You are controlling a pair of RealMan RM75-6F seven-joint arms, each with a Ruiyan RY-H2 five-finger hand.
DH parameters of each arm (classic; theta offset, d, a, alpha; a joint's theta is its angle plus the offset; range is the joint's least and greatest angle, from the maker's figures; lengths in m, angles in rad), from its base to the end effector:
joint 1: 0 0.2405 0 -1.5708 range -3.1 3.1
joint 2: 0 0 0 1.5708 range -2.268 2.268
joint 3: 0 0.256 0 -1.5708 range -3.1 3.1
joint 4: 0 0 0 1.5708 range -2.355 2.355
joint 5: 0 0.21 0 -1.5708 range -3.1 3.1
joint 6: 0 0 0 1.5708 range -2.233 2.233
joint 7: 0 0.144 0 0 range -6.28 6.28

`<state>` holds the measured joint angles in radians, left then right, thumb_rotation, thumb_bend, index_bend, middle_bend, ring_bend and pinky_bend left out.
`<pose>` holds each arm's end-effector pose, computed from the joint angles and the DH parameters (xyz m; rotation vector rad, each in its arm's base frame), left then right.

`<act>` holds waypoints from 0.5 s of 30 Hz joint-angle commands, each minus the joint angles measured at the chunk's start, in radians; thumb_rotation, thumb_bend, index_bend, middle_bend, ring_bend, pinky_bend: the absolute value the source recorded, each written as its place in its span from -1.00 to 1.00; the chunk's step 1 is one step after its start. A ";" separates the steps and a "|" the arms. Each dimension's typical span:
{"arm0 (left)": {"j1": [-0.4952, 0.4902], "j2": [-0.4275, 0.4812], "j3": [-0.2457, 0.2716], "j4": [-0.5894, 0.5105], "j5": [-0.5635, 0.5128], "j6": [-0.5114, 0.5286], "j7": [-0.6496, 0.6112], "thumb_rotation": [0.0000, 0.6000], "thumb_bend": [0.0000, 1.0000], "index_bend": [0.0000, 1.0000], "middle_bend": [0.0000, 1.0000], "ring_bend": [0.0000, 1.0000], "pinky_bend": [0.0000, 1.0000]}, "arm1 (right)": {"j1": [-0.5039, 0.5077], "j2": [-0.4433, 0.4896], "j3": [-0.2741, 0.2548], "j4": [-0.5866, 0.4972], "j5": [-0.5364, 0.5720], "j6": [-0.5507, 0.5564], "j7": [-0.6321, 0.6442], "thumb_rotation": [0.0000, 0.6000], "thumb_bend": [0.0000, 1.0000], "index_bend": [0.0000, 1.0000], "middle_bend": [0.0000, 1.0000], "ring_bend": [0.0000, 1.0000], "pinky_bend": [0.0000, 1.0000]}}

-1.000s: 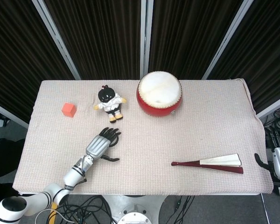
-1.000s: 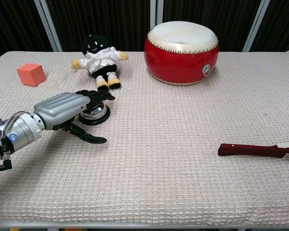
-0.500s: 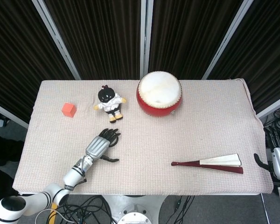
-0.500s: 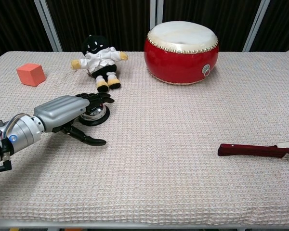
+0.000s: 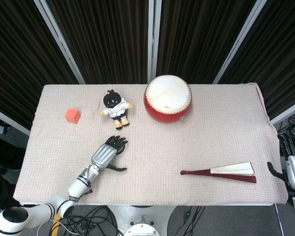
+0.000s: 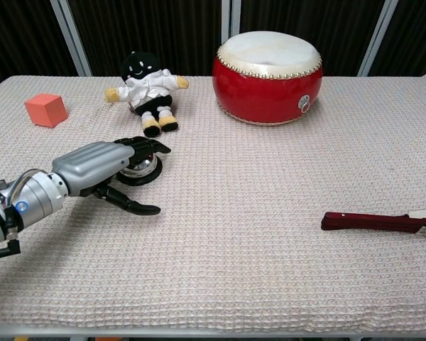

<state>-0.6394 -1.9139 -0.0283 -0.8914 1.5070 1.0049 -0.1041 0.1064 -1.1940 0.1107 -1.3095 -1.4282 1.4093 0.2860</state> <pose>-0.2003 0.3077 -0.1109 -1.9861 -0.9918 -0.9915 -0.3673 -0.2043 0.1752 1.2627 -0.9679 0.9369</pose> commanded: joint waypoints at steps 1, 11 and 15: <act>-0.007 -0.002 -0.012 0.001 0.008 0.027 -0.001 -0.15 -1.00 -0.98 -1.00 -1.00 -1.00 | 0.000 -0.001 0.000 0.001 -0.001 0.000 0.001 1.00 -0.51 -1.00 -1.00 -1.00 -1.00; -0.006 0.014 -0.011 -0.028 0.004 0.035 0.015 -0.15 -1.00 -0.99 -1.00 -1.00 -1.00 | 0.001 -0.003 -0.002 0.000 -0.004 0.000 -0.002 1.00 -0.51 -1.00 -1.00 -1.00 -1.00; 0.003 -0.002 0.007 -0.005 -0.004 0.010 0.012 -0.15 -1.00 -0.99 -1.00 -1.00 -1.00 | 0.001 -0.002 -0.001 0.000 -0.002 -0.001 -0.004 1.00 -0.51 -1.00 -1.00 -1.00 -1.00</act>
<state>-0.6390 -1.9111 -0.0245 -0.9016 1.5058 1.0200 -0.0916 0.1074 -1.1963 0.1096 -1.3099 -1.4303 1.4080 0.2821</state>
